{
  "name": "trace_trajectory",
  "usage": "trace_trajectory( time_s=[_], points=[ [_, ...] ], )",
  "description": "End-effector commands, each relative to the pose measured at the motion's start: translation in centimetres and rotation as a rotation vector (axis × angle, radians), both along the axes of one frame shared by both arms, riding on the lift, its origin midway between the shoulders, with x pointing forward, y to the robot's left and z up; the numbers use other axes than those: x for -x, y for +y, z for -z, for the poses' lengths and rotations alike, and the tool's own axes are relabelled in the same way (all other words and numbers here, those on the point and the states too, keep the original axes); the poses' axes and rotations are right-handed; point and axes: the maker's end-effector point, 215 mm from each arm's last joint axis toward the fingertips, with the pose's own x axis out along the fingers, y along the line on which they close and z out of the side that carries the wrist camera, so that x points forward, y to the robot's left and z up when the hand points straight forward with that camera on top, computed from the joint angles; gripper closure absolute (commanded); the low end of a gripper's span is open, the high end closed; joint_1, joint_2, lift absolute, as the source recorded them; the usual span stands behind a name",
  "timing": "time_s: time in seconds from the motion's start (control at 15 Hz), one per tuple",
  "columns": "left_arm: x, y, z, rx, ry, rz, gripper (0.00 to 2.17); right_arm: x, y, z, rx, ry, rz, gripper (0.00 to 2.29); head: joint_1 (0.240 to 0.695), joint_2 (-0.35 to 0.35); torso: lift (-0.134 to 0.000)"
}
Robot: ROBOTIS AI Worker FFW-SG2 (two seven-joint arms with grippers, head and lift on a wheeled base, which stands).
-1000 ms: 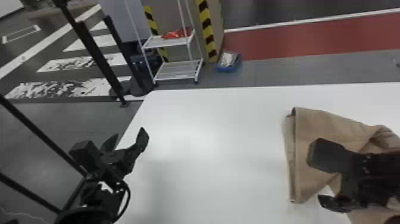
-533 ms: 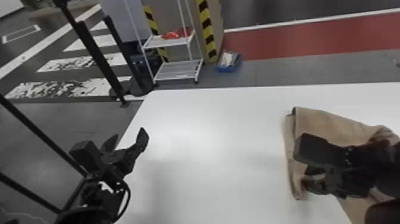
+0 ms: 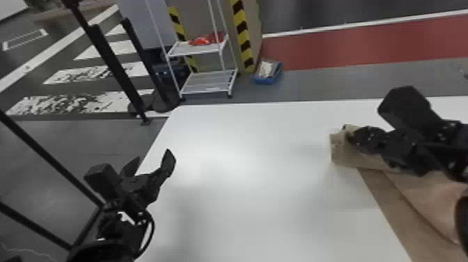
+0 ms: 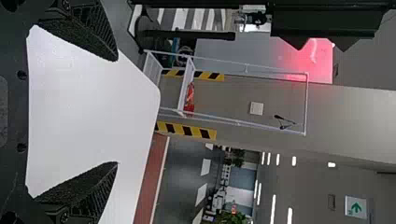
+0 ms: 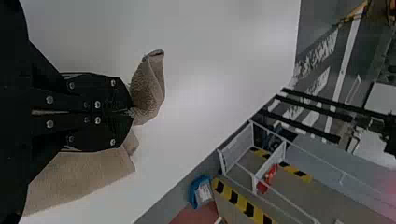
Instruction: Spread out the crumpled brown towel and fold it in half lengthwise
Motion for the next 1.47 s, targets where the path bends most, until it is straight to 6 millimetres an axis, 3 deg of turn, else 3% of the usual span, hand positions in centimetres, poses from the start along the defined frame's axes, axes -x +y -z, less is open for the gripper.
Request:
trace_trajectory(
  time_s=[0.0,0.13,0.2,0.47,0.6,0.73,0.8,0.87,0.93,1.0,1.13,1.27,1.4],
  points=[
    [0.2,0.0,0.0,-0.002,0.002,0.0,0.09,-4.3,-3.7,-2.9,-0.028,-0.094,0.163,2.01,0.695,0.35,-0.125],
    [0.3,0.1,0.1,-0.003,0.003,-0.003,0.09,-7.0,-9.2,-3.6,-0.011,-0.145,0.35,2.01,0.695,0.35,-0.125],
    [0.3,0.1,0.2,-0.002,0.005,-0.002,0.09,-7.5,-11.3,-3.2,-0.004,-0.148,0.406,2.01,0.695,0.35,-0.125],
    [0.0,-0.3,0.3,0.0,0.006,0.006,0.09,-8.1,-20.7,-3.6,-0.001,-0.178,0.634,2.01,0.695,0.257,-0.125],
    [0.0,-0.4,0.3,-0.003,0.007,0.008,0.09,-8.2,-24.0,-4.4,-0.007,-0.19,0.704,2.01,0.695,0.218,-0.125],
    [0.1,-0.4,0.4,-0.003,0.009,0.008,0.09,-8.2,-25.8,-4.9,-0.016,-0.197,0.737,1.99,0.695,0.186,-0.125],
    [0.1,-0.4,0.4,-0.004,0.009,0.008,0.09,-8.1,-26.8,-4.2,-0.016,-0.184,0.761,1.8,0.695,0.172,-0.125],
    [0.0,-0.4,0.3,-0.005,0.008,0.008,0.09,-8.1,-27.2,-3.1,-0.01,-0.165,0.77,1.13,0.695,0.151,-0.125],
    [0.0,-0.5,0.4,-0.004,0.01,0.009,0.09,-8.0,-26.9,-1.7,-0.009,-0.131,0.759,0.13,0.695,0.143,-0.125],
    [0.0,-0.6,0.5,-0.004,0.011,0.012,0.09,-8.0,-26.9,-0.7,-0.004,-0.11,0.761,0.0,0.695,0.138,-0.125],
    [0.0,-0.8,0.5,-0.004,0.011,0.015,0.09,-8.4,-27.6,0.0,-0.002,-0.102,0.8,0.02,0.695,0.137,-0.125],
    [0.0,-0.9,0.6,-0.004,0.012,0.017,0.09,-7.5,-29.5,0.8,0.006,-0.065,0.89,0.05,0.695,0.123,-0.125],
    [0.0,-0.9,0.6,-0.005,0.014,0.016,0.09,-5.9,-27.4,1.6,-0.028,-0.017,0.826,0.05,0.695,0.111,-0.125]
  ],
)
